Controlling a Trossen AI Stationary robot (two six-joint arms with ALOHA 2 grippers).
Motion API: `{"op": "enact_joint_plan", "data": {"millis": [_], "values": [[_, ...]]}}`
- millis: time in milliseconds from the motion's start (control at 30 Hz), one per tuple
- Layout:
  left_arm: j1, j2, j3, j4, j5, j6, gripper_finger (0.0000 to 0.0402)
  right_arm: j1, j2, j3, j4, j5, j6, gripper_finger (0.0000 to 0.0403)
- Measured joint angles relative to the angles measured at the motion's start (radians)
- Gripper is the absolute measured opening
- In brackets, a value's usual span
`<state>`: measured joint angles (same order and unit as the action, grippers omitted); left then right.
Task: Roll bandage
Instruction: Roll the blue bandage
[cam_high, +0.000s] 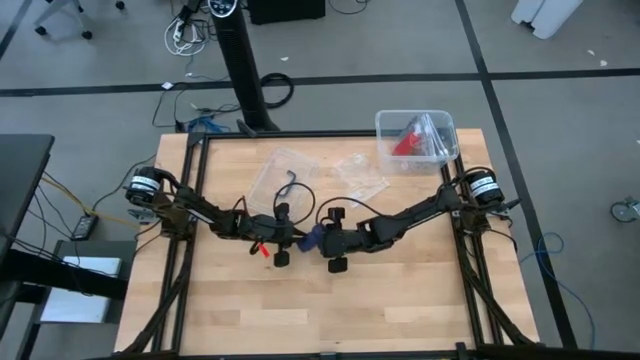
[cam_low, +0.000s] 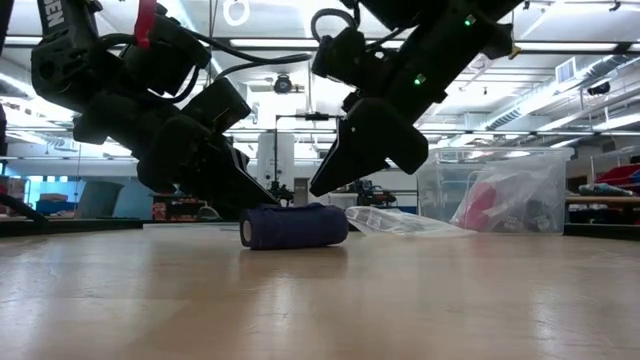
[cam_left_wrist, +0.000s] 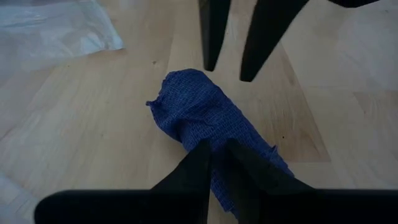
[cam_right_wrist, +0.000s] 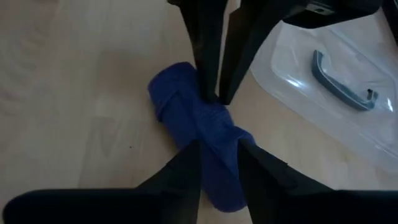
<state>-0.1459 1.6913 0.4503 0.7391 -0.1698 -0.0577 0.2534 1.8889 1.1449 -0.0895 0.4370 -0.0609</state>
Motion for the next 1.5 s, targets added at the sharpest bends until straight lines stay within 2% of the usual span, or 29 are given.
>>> {"op": "enact_joint_plan", "data": {"millis": [200,500,700,900,1133,1333,1500], "values": [[0.000,0.000,0.000,0.001,0.000,0.000,0.0053,-0.034,0.000,0.000,-0.004,-0.115,-0.024,0.0084],[0.000,0.000,0.000,0.002,0.001,0.000,0.0053,-0.068,0.000,0.001,-0.015,-0.165,-0.073,0.0072],[0.000,0.000,0.000,0.002,0.002,0.000,0.0053,-0.086,0.000,0.001,-0.017,-0.239,-0.072,0.0062],[0.000,0.000,0.000,0.003,0.002,0.002,0.0053,-0.099,0.000,0.001,-0.018,-0.241,-0.072,0.0006],[0.000,0.000,0.000,0.010,0.003,0.005,0.0053,-0.082,0.000,0.001,-0.026,-0.244,-0.041,0.0003],[0.000,0.000,0.000,0.014,0.004,0.002,0.0053,-0.009,-0.022,0.001,-0.049,-0.247,0.043,0.0005],[0.000,0.000,0.000,0.026,0.016,0.002,0.0053,0.055,-0.072,0.002,-0.151,-0.092,0.153,0.0021]]}}
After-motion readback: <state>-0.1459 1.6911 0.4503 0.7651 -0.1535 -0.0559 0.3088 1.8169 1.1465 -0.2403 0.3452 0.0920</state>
